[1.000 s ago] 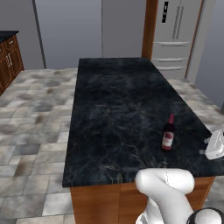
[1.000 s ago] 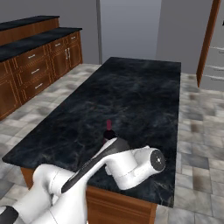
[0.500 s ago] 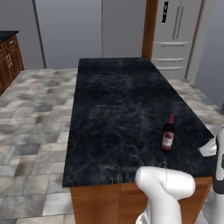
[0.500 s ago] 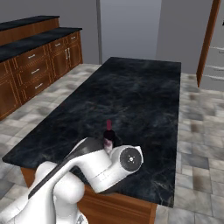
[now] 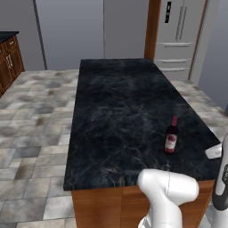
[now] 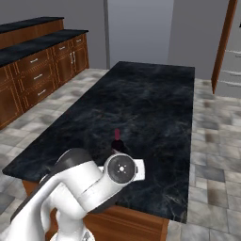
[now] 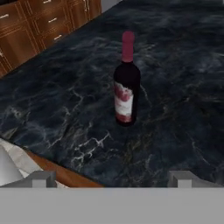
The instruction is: Get the candle and the wine from the cabinet and move them to the dining counter.
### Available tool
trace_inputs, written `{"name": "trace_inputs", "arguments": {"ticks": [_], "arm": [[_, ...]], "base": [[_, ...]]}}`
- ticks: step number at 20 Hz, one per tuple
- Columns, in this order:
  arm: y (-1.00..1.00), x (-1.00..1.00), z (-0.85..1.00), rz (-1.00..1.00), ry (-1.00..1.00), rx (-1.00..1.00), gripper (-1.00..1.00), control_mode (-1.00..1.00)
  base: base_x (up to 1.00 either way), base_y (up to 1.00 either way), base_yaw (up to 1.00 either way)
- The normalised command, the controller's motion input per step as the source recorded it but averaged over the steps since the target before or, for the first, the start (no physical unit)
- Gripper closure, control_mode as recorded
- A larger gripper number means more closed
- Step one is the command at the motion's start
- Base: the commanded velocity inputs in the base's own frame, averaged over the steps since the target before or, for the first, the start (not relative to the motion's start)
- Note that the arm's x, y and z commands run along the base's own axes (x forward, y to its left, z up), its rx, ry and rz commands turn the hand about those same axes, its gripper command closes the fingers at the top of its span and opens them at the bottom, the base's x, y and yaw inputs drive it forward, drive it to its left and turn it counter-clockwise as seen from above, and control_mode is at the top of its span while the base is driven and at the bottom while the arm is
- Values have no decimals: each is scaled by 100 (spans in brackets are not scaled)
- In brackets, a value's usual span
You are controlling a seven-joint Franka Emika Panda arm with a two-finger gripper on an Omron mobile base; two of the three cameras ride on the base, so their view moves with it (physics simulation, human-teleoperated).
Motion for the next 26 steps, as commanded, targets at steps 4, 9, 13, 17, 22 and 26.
{"name": "trace_inputs", "arguments": {"ticks": [4, 9, 13, 17, 22, 26], "arm": [[9, -34, 36, -7, 18, 11, -100, -100], [20, -19, 28, -4, 19, 10, -100, -100], [24, 0, 16, -8, 18, 5, -100, -100], [25, 0, 12, -7, 12, 6, -100, -100], [15, -2, 10, -2, 3, 3, -100, -100], [0, 0, 1, 0, -2, 0, -100, -100]], "base": [[0, 0, 0], [0, 0, 0], [0, 0, 0], [0, 0, 0], [0, 0, 0], [0, 0, 0]]}}
